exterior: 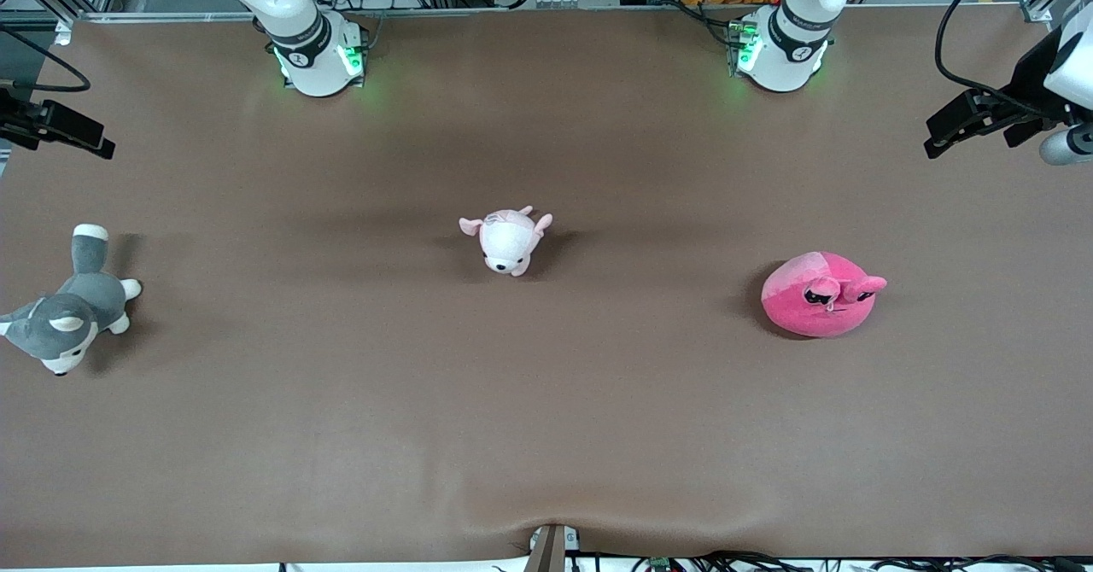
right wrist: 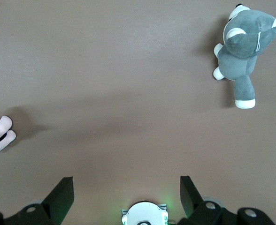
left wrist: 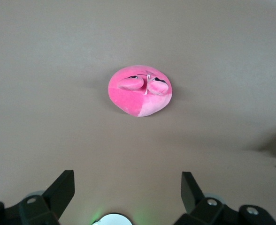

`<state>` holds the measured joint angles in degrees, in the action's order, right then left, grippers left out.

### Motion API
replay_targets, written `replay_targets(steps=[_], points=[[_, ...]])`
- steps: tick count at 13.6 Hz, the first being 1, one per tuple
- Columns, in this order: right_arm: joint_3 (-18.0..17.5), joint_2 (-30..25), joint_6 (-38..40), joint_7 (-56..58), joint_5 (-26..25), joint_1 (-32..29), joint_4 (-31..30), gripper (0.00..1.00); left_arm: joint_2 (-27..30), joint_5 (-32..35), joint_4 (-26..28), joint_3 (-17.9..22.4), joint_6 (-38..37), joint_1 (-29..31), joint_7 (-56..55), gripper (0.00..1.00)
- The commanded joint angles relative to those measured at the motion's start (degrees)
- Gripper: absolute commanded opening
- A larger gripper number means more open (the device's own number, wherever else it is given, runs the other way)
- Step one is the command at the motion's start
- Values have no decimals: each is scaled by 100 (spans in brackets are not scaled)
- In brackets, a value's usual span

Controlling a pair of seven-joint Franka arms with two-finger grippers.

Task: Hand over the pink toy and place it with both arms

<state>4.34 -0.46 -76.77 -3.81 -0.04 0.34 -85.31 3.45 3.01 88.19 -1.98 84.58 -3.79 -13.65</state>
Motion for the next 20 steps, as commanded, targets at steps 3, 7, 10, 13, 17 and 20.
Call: replay_targets(steps=[3, 7, 10, 13, 17, 20], points=[[-30, -69, -119, 64, 4, -51, -100, 100, -46, -90, -171, 22, -118, 133, 126, 100], [-30, -60, -119, 64, 4, -51, -100, 100, -81, -81, -180, 14, -109, 115, 65, 100], [-30, -51, -163, 64, 4, -69, -109, 100, -309, -2, -407, 14, -118, 89, 100, 100], [-30, -42, -172, 64, 4, -78, -109, 100, -327, -2, -356, -4, -144, 124, 108, 100], [-30, -25, -224, 64, 4, -60, -109, 100, -327, -2, -355, 22, -293, 115, 38, 100], [-21, 2, -312, 64, 4, -95, -109, 100, -432, -2, -364, 31, -285, 124, 21, 100]])
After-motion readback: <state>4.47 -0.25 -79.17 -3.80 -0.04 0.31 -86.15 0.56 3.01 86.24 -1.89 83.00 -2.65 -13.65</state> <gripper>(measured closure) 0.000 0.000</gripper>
